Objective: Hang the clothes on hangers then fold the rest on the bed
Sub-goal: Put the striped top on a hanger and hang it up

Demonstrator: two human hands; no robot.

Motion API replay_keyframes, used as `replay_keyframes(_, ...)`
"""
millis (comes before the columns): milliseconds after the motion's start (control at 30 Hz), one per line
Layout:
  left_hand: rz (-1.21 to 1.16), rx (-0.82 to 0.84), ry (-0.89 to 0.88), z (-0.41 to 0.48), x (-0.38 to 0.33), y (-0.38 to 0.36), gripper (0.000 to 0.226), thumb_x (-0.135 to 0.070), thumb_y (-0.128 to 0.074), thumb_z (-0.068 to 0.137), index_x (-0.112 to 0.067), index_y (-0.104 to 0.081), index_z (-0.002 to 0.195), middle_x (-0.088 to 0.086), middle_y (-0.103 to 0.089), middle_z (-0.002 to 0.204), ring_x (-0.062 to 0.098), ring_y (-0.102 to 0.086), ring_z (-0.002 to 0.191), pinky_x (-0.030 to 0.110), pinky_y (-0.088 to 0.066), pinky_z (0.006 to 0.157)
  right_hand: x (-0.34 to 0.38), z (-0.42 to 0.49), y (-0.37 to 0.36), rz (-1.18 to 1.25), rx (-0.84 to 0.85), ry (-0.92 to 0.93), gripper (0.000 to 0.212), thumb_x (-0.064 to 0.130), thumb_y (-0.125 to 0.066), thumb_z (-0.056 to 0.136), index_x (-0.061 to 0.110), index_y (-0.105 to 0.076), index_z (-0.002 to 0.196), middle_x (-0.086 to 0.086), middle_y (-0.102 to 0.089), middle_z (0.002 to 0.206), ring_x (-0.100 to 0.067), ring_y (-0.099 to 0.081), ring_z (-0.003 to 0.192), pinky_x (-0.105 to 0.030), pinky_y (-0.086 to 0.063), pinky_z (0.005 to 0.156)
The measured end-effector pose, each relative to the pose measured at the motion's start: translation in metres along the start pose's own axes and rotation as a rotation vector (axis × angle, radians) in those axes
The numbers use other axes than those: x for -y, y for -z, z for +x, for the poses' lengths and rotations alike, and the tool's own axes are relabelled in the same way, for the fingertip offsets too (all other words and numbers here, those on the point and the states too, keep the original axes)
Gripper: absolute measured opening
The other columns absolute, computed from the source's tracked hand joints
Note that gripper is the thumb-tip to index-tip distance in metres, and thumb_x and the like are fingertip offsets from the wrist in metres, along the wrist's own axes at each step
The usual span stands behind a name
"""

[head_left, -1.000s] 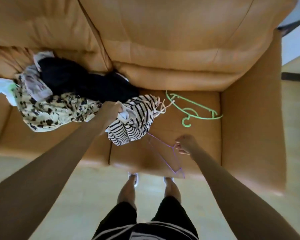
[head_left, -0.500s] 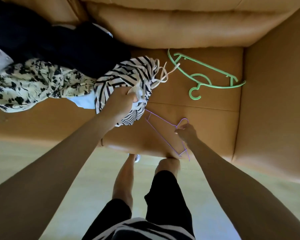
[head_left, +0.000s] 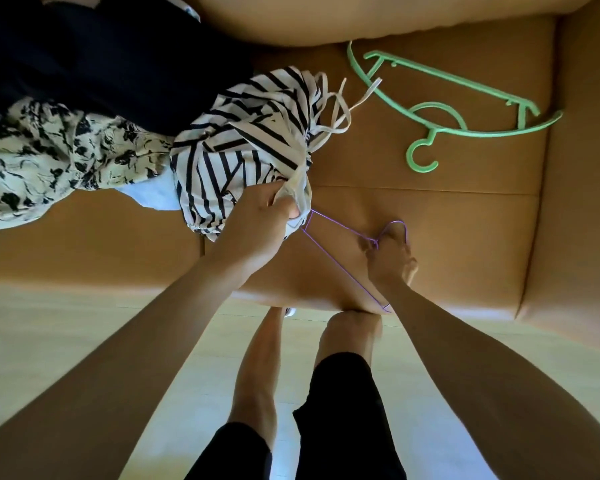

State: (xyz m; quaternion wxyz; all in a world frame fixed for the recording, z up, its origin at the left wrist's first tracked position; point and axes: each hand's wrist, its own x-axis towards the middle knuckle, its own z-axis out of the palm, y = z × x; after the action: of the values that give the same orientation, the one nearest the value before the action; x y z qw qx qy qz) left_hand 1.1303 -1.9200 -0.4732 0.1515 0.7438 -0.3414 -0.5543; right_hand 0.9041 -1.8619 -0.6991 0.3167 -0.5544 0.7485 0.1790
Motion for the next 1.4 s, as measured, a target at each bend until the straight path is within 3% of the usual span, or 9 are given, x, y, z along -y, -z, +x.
replay_keyframes(233,-0.032,-0.047,-0.043,-0.021,-0.014,0.004,0.031,-0.008,-0.052,0.096,-0.005,-0.041,0.068,-0.015,-0.024,0.041,0.005,-0.024,0.036,0.014,-0.020,0.040,0.002,-0.011,0.023,0.520,0.078,-0.084,0.011,0.026,-0.062,0.094,0.017,-0.062,0.089,-0.003,-0.059,0.083,-0.030,-0.057,0.079,-0.031,-0.038,0.066)
replay_keyframes(333,-0.013,-0.087,-0.117,-0.042,-0.031,0.016,0.035,-0.021,-0.057,0.100,0.011,-0.056,0.085,-0.014,-0.025,0.040,0.006,-0.026,0.035,0.013,-0.020,0.040,0.011,-0.029,0.065,0.561,0.141,-0.048,0.023,0.037,-0.064,0.093,0.018,-0.064,0.081,-0.009,-0.061,0.078,-0.026,-0.055,0.078,-0.034,-0.044,0.071)
replay_keyframes(433,0.045,-0.133,-0.222,-0.071,-0.052,0.035,0.034,-0.031,-0.058,0.100,0.000,-0.063,0.087,-0.015,-0.036,0.043,0.005,-0.034,0.038,0.013,-0.025,0.042,0.013,-0.058,0.119,0.615,0.000,0.005,0.044,0.049,-0.059,0.089,0.016,-0.061,0.061,-0.006,-0.051,0.056,-0.026,-0.051,0.060,-0.036,-0.045,0.058)
replay_keyframes(567,0.130,-0.206,-0.327,-0.100,-0.071,0.063,0.017,-0.019,-0.061,0.098,-0.008,-0.065,0.084,-0.010,-0.052,0.059,0.001,-0.046,0.049,0.013,-0.031,0.048,0.010,-0.091,0.186,0.483,-0.140,0.029,0.044,0.046,-0.042,0.096,0.014,-0.068,0.082,-0.007,-0.065,0.085,-0.031,-0.057,0.088,-0.037,-0.043,0.074)
replay_keyframes(733,0.213,-0.326,-0.399,-0.143,-0.106,0.117,0.035,-0.014,-0.056,0.097,0.007,-0.044,0.072,0.013,-0.034,0.060,0.014,-0.030,0.054,0.026,-0.022,0.052,0.023,-0.151,0.299,0.648,-0.297,0.348,0.032,0.042,-0.040,0.088,0.022,-0.060,0.073,-0.004,-0.051,0.063,-0.026,-0.051,0.066,-0.039,-0.041,0.067)
replay_keyframes(967,0.143,-0.305,-0.625,-0.228,-0.186,0.199,0.045,-0.020,-0.056,0.101,-0.026,-0.039,0.059,-0.012,-0.024,0.054,0.005,-0.025,0.050,0.027,-0.021,0.054,0.074,-0.247,0.448,0.866,-0.233,0.841,0.020,0.013,-0.053,0.084,0.004,-0.065,0.071,-0.001,-0.061,0.064,0.000,-0.051,0.065,-0.017,-0.040,0.064)
replay_keyframes(1233,0.174,-0.303,-0.785,-0.335,-0.260,0.259,0.026,-0.023,-0.049,0.092,-0.022,-0.074,0.096,0.017,-0.055,0.068,0.022,-0.045,0.060,0.034,-0.033,0.059,0.113,-0.347,0.574,0.565,-0.335,1.169,0.028,0.005,-0.059,0.095,0.018,-0.072,0.074,0.003,-0.067,0.067,-0.009,-0.058,0.064,-0.022,-0.042,0.061)
replay_keyframes(1333,0.324,-0.297,-0.879,-0.364,-0.277,0.268,0.049,0.001,-0.044,0.096,-0.037,-0.071,0.112,-0.008,-0.074,0.091,0.007,-0.065,0.080,0.022,-0.049,0.073,0.124,-0.376,0.598,0.415,-0.430,1.233,0.025,0.016,-0.060,0.093,0.025,-0.070,0.071,-0.014,-0.063,0.065,-0.023,-0.056,0.062,-0.028,-0.043,0.061)
replay_keyframes(1400,0.402,-0.313,-0.918,-0.380,-0.284,0.271,0.059,-0.001,-0.042,0.093,-0.041,-0.062,0.131,-0.005,-0.074,0.107,0.021,-0.070,0.095,0.041,-0.055,0.086,0.130,-0.390,0.610,0.352,-0.435,1.252,0.027,0.011,-0.061,0.094,0.023,-0.068,0.071,-0.009,-0.054,0.055,-0.019,-0.047,0.053,-0.022,-0.035,0.052)
